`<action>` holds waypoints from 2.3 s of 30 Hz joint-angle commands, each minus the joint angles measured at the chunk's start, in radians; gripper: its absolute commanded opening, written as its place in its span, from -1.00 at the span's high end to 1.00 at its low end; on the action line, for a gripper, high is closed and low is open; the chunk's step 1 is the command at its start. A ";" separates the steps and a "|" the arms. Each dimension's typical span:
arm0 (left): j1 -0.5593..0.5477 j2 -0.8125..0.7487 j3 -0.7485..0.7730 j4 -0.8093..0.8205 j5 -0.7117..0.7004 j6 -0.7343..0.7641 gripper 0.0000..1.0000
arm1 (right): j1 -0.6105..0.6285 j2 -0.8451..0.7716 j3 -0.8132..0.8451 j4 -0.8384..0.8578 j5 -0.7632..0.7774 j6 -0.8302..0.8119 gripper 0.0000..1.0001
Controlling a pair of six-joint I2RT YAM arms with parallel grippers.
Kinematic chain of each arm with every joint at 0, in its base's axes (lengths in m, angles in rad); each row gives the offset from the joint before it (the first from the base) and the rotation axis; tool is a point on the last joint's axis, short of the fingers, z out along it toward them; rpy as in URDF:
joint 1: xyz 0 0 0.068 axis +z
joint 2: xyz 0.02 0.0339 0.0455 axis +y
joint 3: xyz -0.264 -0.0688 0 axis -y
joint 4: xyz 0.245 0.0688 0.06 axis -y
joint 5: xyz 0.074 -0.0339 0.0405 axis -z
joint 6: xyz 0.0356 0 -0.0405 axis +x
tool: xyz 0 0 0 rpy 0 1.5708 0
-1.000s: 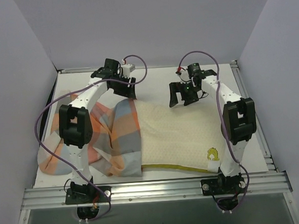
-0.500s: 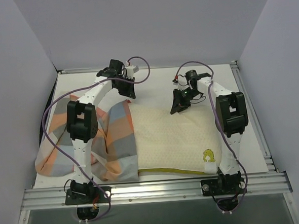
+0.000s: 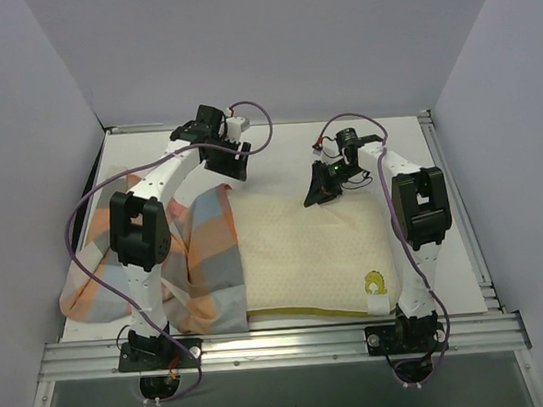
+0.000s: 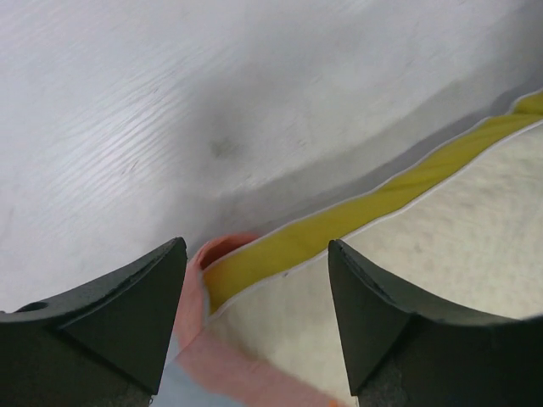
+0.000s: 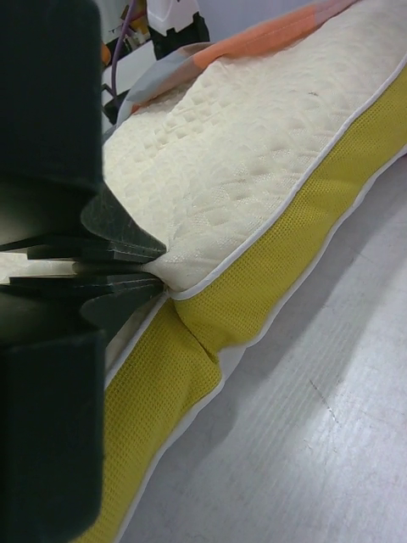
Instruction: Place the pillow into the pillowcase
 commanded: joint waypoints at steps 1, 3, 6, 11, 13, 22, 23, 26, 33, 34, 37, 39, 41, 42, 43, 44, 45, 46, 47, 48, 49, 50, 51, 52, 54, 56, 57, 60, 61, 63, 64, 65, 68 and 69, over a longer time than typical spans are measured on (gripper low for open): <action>0.010 -0.115 -0.056 -0.035 -0.203 0.096 -0.50 | 0.008 -0.078 -0.026 -0.037 -0.048 0.003 1.00; 0.013 -0.115 -0.088 -0.046 -0.257 0.116 -0.43 | 0.010 -0.084 -0.031 -0.037 -0.044 -0.003 1.00; 0.019 -0.089 -0.093 -0.078 -0.289 0.124 -0.37 | 0.008 -0.093 -0.032 -0.039 -0.045 -0.006 1.00; 0.047 -0.028 -0.050 -0.127 -0.260 0.116 -0.26 | 0.011 -0.100 -0.032 -0.040 -0.051 -0.006 1.00; 0.063 0.006 -0.015 -0.149 -0.222 0.116 0.01 | 0.010 -0.106 -0.037 -0.040 -0.058 -0.009 1.00; 0.044 0.041 0.100 -0.141 0.163 0.044 1.00 | 0.036 -0.097 -0.031 -0.011 -0.081 0.023 1.00; 0.015 0.031 0.111 -0.121 0.258 0.018 1.00 | 0.048 -0.093 -0.029 -0.001 -0.091 0.052 1.00; -0.045 0.011 0.117 0.009 0.370 -0.123 1.00 | 0.067 -0.089 -0.014 0.053 -0.110 0.118 1.00; -0.085 -0.054 -0.131 0.563 0.466 -0.531 1.00 | 0.013 -0.158 -0.055 0.199 -0.209 0.284 1.00; -0.093 -0.054 -0.145 0.593 0.463 -0.545 1.00 | 0.004 -0.170 -0.061 0.202 -0.213 0.285 1.00; -0.137 -0.014 -0.107 0.591 0.440 -0.521 1.00 | -0.041 -0.184 -0.068 0.205 -0.214 0.285 1.00; -0.162 0.033 -0.064 0.549 0.450 -0.505 1.00 | -0.068 -0.172 -0.040 0.219 -0.222 0.308 1.00; -0.197 0.072 -0.009 0.516 0.447 -0.490 1.00 | -0.107 -0.170 -0.011 0.236 -0.243 0.359 1.00; -0.205 0.077 -0.007 0.523 0.446 -0.492 1.00 | -0.119 -0.178 -0.008 0.265 -0.246 0.371 1.00; -0.217 0.078 -0.008 0.543 0.444 -0.501 1.00 | -0.127 -0.187 -0.011 0.283 -0.249 0.396 1.00; -0.222 0.084 -0.013 0.566 0.444 -0.514 1.00 | -0.130 -0.204 -0.012 0.294 -0.254 0.400 1.00; -0.226 0.090 -0.009 0.605 0.447 -0.537 1.00 | -0.128 -0.208 -0.021 0.306 -0.252 0.405 1.00; -0.231 0.099 0.005 0.612 0.447 -0.541 1.00 | -0.124 -0.212 -0.031 0.311 -0.254 0.411 1.00; -0.242 0.121 0.042 0.617 0.447 -0.544 1.00 | -0.118 -0.205 -0.041 0.312 -0.256 0.407 1.00; -0.243 0.133 0.068 0.611 0.447 -0.544 1.00 | -0.116 -0.202 -0.064 0.311 -0.249 0.397 1.00; -0.243 0.145 0.092 0.594 0.441 -0.538 1.00 | -0.117 -0.192 -0.078 0.308 -0.239 0.382 1.00; -0.236 0.161 0.144 0.565 0.432 -0.525 1.00 | -0.122 -0.186 -0.086 0.302 -0.222 0.329 1.00; -0.228 0.164 0.168 0.489 0.402 -0.487 0.83 | -0.139 -0.184 -0.092 0.258 -0.164 0.293 1.00; -0.219 0.161 0.189 0.439 0.386 -0.461 0.62 | -0.150 -0.179 -0.092 0.231 -0.139 0.267 1.00; -0.182 0.117 0.240 0.305 0.334 -0.328 0.08 | -0.182 -0.176 -0.084 0.167 -0.115 0.209 0.89; -0.154 0.013 0.235 0.232 0.241 -0.208 -0.23 | -0.199 -0.198 -0.063 0.104 -0.058 0.166 0.21; -0.129 -0.033 0.199 0.185 0.131 -0.100 -0.59 | -0.205 -0.213 -0.060 0.090 -0.033 0.151 -0.02; -0.073 -0.230 0.101 0.131 0.015 0.040 -0.95 | -0.220 -0.322 -0.078 0.035 0.042 0.109 -0.53; -0.058 -0.280 0.017 0.123 -0.022 0.062 -0.95 | -0.220 -0.387 -0.090 0.020 0.085 0.053 -0.57; -0.020 -0.425 -0.085 0.104 -0.037 0.062 -0.95 | -0.220 -0.452 -0.121 -0.037 0.120 -0.021 -0.63; 0.008 -0.471 -0.170 0.092 -0.054 0.064 -0.95 | -0.216 -0.512 -0.136 -0.054 0.149 -0.090 -0.66; 0.016 -0.548 -0.201 0.072 -0.088 0.074 -0.95 | -0.197 -0.543 -0.171 -0.083 0.198 -0.115 -0.67; 0.034 -0.725 -0.354 0.031 -0.122 0.059 -0.95 | -0.109 -0.671 -0.247 -0.111 0.305 -0.227 -0.78; 0.037 -0.773 -0.402 0.029 -0.114 0.056 -0.95 | -0.075 -0.705 -0.303 -0.111 0.336 -0.254 -0.79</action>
